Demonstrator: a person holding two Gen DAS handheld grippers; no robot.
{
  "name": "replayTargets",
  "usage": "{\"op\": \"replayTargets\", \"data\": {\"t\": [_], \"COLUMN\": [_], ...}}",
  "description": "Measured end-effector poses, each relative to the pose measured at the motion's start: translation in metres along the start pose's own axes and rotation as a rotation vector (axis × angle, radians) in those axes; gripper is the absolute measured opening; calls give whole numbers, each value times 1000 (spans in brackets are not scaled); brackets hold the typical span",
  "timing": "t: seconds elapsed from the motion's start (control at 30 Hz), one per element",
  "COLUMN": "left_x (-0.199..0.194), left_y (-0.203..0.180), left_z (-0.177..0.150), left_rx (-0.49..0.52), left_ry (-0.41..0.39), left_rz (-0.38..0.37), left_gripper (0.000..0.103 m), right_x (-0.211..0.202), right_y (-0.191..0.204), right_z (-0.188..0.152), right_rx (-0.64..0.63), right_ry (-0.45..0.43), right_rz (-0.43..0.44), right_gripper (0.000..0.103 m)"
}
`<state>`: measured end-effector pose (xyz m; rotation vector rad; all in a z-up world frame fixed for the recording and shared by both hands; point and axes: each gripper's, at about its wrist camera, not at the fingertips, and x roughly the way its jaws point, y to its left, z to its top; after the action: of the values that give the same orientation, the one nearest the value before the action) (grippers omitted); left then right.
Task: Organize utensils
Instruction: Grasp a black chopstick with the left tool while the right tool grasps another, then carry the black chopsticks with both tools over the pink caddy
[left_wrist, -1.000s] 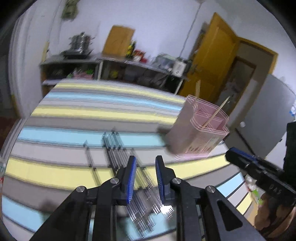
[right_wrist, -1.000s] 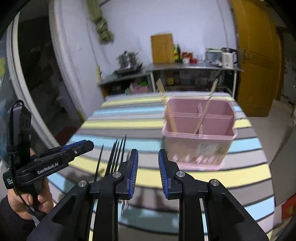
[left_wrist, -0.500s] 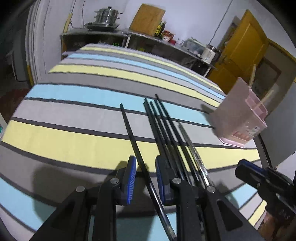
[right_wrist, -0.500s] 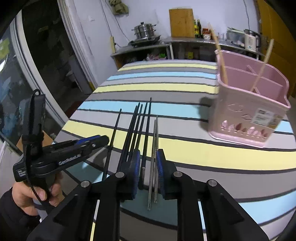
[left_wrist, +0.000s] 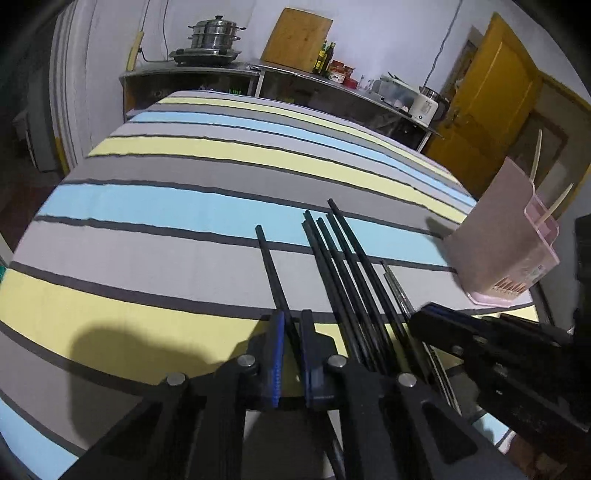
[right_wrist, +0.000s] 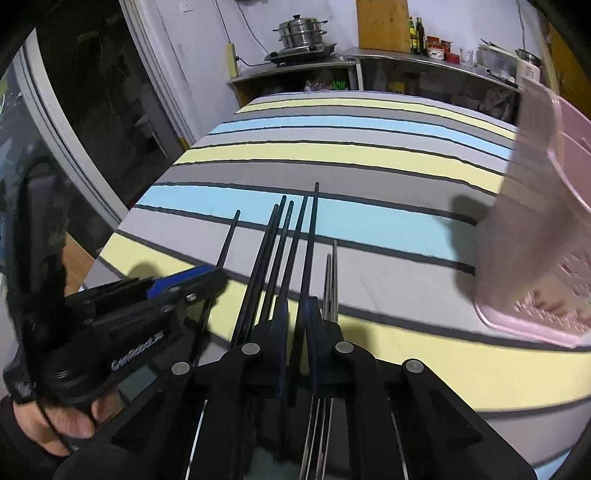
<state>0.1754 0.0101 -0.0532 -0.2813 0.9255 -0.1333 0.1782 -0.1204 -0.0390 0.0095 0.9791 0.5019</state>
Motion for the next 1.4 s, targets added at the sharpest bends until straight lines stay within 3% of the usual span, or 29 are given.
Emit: {"op": "replayTargets", "data": {"t": [0.53,0.93,1.1,1.4], "left_x": [6,15,15,-25], "left_y": [15,7,7,-6], "left_z": [12,25,28,35], "left_rx": [-35,38,48,70], "left_ry": [-4,57,63,-13], "left_rz": [-7,29,19,-24], "left_gripper": [7,7,6,5], "right_x": [36,44,33,-5], "right_y": [-6,-7,-5,2], "right_z": [25,41,40,48], "right_rx": [13,20,29,22], "right_ry": [41,73,42,-36], "right_rz": [-4,-24,0,23], "right_gripper": [9,6,6,6]}}
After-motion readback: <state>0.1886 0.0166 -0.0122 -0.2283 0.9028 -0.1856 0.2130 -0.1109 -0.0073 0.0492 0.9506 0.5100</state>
